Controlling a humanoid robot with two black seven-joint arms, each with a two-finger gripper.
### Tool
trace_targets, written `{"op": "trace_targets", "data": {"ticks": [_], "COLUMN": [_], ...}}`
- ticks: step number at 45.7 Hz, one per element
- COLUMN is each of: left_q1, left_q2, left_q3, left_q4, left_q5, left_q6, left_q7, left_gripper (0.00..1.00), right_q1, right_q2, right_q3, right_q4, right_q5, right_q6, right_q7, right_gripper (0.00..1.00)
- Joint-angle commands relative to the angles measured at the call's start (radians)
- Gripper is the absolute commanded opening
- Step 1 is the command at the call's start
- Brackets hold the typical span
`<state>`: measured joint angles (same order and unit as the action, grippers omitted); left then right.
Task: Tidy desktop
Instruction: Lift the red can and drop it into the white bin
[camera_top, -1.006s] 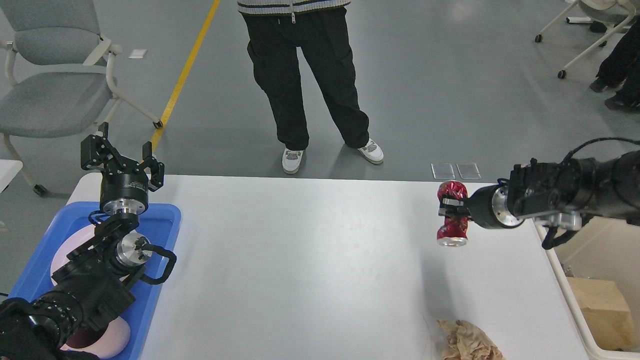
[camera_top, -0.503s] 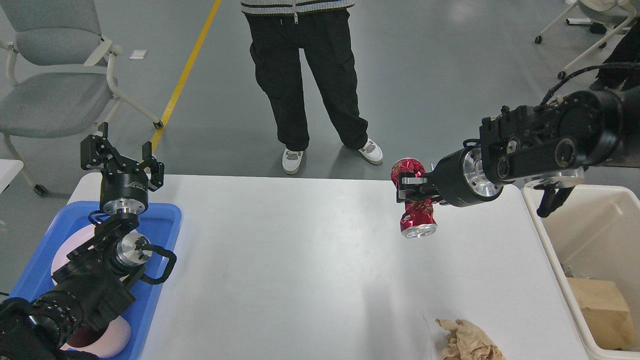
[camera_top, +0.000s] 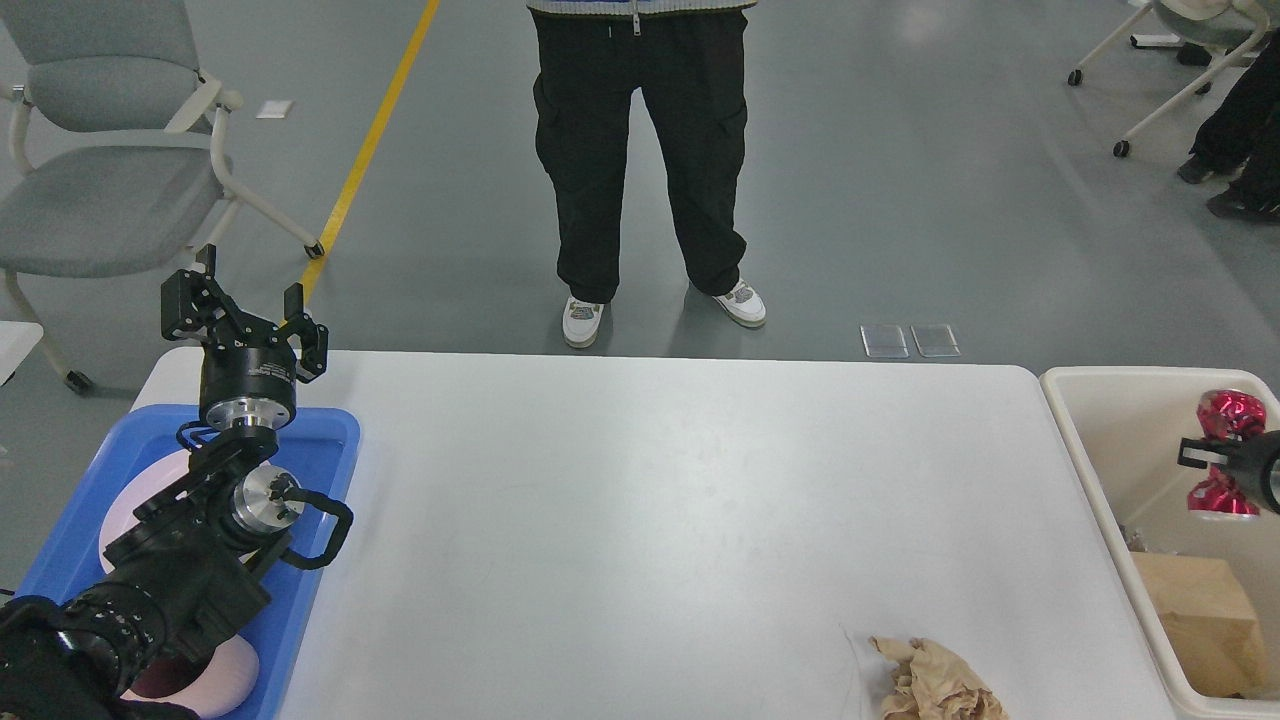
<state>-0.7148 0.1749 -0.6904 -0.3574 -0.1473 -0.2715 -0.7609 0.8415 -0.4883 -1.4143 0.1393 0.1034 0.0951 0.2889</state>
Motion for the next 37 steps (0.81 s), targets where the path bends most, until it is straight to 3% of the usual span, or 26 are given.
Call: {"op": "trace_targets", "data": {"ticks": [1, 3, 4, 7, 10, 11, 12, 13, 14, 15, 37], "left_q1": [0.000, 0.000, -0.002, -0.002, 0.000, -0.002, -0.002, -0.002, -0.002, -0.002, -0.003], "left_q2": [0.000, 0.000, 0.000, 0.000, 0.000, 0.000, 0.000, 0.000, 0.000, 0.000, 0.000], "left_q3": [0.000, 0.000, 0.000, 0.000, 0.000, 0.000, 0.000, 0.000, 0.000, 0.000, 0.002], "left_q4": [0.000, 0.000, 0.000, 0.000, 0.000, 0.000, 0.000, 0.000, 0.000, 0.000, 0.002], "left_q5": [-0.002, 0.000, 0.000, 0.000, -0.002, -0.002, -0.002, -0.002, -0.002, -0.002, -0.002], "left_q6": [0.000, 0.000, 0.000, 0.000, 0.000, 0.000, 0.000, 0.000, 0.000, 0.000, 0.000], "left_q7": [0.000, 0.000, 0.000, -0.001, -0.001, -0.002, -0.002, -0.002, -0.002, -0.002, -0.002], "left_gripper": [0.96, 0.96, 0.96, 0.96, 0.96, 0.96, 0.96, 0.96, 0.96, 0.96, 0.96], "right_q1": [-0.191, -0.197, -0.200, -0.202, -0.202, -0.202, -0.202, -0.203, -0.205, -0.205, -0.128], "right_q2": [0.011, 0.016, 0.017, 0.022, 0.039, 0.043, 0.048, 0.051, 0.054, 0.054, 0.122], "right_q3": [0.089, 0.107, 0.129, 0.156, 0.187, 0.202, 0.218, 0.228, 0.236, 0.239, 0.256], "right_q4": [-0.193, -0.193, -0.193, -0.193, -0.195, -0.195, -0.195, -0.195, -0.195, -0.196, -0.205], "right_q5": [0.055, 0.067, 0.070, 0.070, 0.070, 0.070, 0.070, 0.067, 0.062, 0.058, 0.070], "right_q6": [-0.006, -0.012, -0.029, -0.043, -0.048, -0.046, -0.046, -0.045, -0.046, -0.046, -0.040], "right_q7": [-0.104, -0.169, -0.233, -0.283, -0.289, -0.289, -0.289, -0.292, -0.287, -0.287, -0.290], "right_gripper": [0.00, 0.00, 0.00, 0.00, 0.00, 0.20, 0.76, 1.00, 0.94, 1.00, 1.00]}}
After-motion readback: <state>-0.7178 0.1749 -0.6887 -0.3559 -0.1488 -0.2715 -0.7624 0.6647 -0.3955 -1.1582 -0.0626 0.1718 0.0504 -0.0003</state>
